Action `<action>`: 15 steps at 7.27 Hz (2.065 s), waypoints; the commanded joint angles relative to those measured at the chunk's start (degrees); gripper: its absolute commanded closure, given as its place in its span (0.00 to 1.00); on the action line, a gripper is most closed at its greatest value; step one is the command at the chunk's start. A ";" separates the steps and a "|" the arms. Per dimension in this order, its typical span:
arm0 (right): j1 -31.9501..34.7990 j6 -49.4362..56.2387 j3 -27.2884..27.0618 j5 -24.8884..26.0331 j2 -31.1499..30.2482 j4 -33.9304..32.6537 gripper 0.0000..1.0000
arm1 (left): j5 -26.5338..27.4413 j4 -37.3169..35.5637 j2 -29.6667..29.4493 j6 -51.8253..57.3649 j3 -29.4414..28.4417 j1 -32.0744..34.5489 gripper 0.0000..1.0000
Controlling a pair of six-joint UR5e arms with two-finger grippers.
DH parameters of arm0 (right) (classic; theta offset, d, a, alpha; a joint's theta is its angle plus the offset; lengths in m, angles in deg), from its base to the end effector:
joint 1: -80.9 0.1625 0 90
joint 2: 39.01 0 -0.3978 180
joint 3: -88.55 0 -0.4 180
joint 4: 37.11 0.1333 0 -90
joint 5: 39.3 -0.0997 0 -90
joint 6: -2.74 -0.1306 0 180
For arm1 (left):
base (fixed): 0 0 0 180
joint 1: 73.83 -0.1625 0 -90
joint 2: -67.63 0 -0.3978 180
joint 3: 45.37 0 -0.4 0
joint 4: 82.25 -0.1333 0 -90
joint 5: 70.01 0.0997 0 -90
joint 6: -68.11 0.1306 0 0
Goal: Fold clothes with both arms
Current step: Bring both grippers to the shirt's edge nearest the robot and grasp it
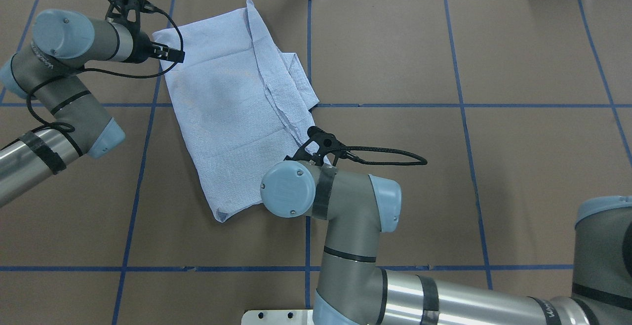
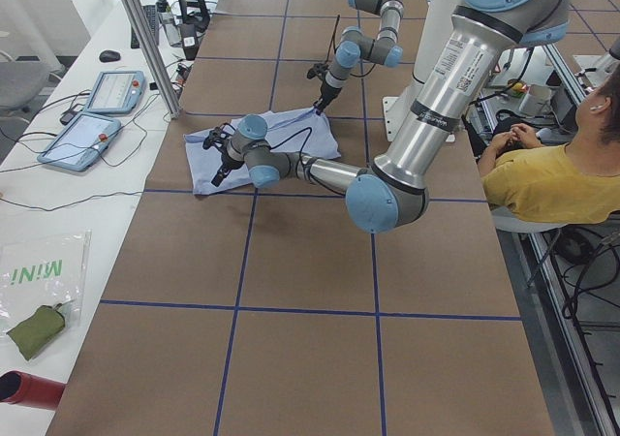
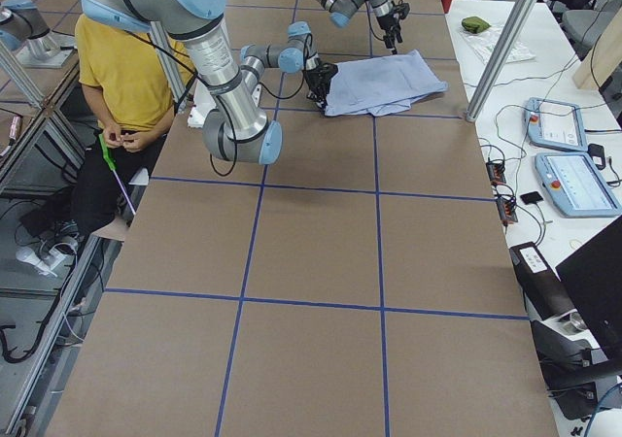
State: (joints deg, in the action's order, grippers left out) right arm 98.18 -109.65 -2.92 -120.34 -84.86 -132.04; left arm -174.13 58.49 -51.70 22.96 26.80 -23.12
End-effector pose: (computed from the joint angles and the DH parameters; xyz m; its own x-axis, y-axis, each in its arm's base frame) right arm -0.6386 -0.3596 0.1949 0.5207 0.5560 0.6478 -0.6367 0.7584 -0.1391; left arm 0.3935 -0.6411 0.4003 0.6420 0.2954 -0.7075 0.2272 0.8081 0.5435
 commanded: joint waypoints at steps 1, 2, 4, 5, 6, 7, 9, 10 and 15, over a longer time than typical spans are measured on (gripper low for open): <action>0.30 1.74 -11.84 0.09 -10.79 0.00 1.00 | -3.20 -0.46 1.02 -16.54 9.16 -6.45 0.00; -0.05 1.74 -12.06 0.18 -11.01 0.00 1.00 | -1.81 -0.47 3.03 -24.55 14.96 -11.37 0.00; -0.49 1.74 -11.98 1.22 -10.84 0.09 1.00 | 8.62 -4.04 10.49 -37.93 29.36 -25.07 0.00; -0.84 1.74 -11.89 1.93 -10.84 0.09 1.00 | 10.23 -12.60 12.44 -42.08 36.91 -29.57 0.00; -1.10 1.65 -11.89 2.02 -10.66 0.09 1.00 | 10.68 -20.17 12.54 -46.13 41.08 -32.57 0.00; -1.28 1.56 -11.89 2.02 -10.75 0.18 1.00 | 13.73 -22.16 12.46 -49.47 40.95 -36.08 0.00; -1.37 1.65 -11.98 2.55 -10.57 0.18 1.00 | 14.73 -22.26 12.46 -54.23 39.11 -38.75 0.27; -1.37 1.65 -12.06 2.64 -10.49 0.18 1.00 | 14.73 -22.26 12.11 -55.21 37.97 -38.75 0.40; -1.63 1.56 -12.15 2.73 -10.22 0.18 1.00 | 14.91 -22.18 11.58 -61.02 36.55 -37.97 0.48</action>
State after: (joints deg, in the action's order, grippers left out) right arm 96.65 -108.08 -15.07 -117.62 -95.20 -131.86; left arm -159.23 36.24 -39.90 -37.92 63.46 -61.42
